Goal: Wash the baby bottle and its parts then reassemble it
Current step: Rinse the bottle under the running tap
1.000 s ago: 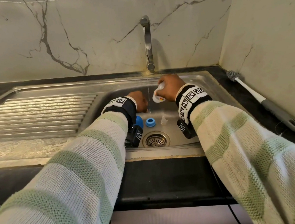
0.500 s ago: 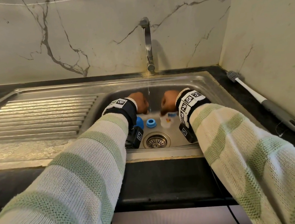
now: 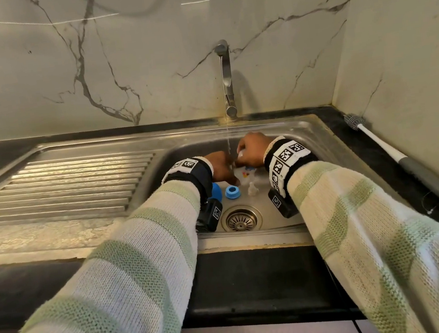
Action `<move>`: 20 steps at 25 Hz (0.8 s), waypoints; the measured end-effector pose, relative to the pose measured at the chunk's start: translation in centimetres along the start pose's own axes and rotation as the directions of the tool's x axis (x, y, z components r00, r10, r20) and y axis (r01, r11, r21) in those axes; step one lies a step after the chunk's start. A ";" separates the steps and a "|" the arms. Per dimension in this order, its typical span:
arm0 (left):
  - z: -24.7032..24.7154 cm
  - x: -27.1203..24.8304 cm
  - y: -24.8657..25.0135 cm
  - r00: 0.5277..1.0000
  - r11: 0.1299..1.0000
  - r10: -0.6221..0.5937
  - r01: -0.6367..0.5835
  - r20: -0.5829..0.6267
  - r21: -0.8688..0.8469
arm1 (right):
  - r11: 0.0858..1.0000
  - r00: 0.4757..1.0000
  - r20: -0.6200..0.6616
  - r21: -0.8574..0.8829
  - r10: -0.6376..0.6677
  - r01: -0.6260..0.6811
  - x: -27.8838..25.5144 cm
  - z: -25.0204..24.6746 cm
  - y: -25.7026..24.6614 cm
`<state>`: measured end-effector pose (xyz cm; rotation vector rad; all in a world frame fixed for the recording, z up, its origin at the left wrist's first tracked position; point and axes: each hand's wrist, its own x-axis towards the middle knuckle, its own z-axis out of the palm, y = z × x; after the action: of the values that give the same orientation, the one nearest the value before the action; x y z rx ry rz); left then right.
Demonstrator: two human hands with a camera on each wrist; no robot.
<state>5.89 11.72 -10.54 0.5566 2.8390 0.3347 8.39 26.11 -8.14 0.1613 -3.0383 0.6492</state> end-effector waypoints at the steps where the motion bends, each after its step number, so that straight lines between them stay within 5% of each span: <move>1: -0.2 -0.2 0.1 1.000 0.999 0.025 -0.025 -0.014 -0.026 | 0.999 1.000 0.022 0.035 -0.017 0.016 0.0 0.1 -0.2; 5: -0.6 -0.4 0.2 0.996 0.988 0.034 -0.046 -0.084 -0.145 | 0.986 0.997 -0.032 0.154 -0.066 0.070 -0.2 0.2 -0.6; 10: -2.2 -1.1 -1.8 0.982 0.979 -0.098 0.066 -0.160 -0.195 | 0.964 0.980 -0.130 0.200 -0.150 0.174 -0.8 0.3 -1.5; 13: -5.2 -3.2 -4.1 0.915 0.953 -0.252 0.179 -0.315 -0.244 | 0.952 0.966 -0.205 0.227 -0.157 0.203 -0.9 0.3 -2.4; 17: -9.8 -5.6 -7.7 0.750 0.889 -0.383 0.139 -0.540 -0.437 | 0.949 0.972 -0.078 0.214 -0.220 0.232 -1.7 1.2 -4.4; 20: -14.1 -7.0 -10.9 0.709 0.893 -0.415 0.199 -0.570 -0.403 | 0.947 0.971 -0.068 0.215 -0.229 0.239 -1.3 2.1 -7.0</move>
<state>4.79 -3.37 1.21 -0.1687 3.3258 1.0763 10.39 19.03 -7.31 0.4986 -2.8351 0.9530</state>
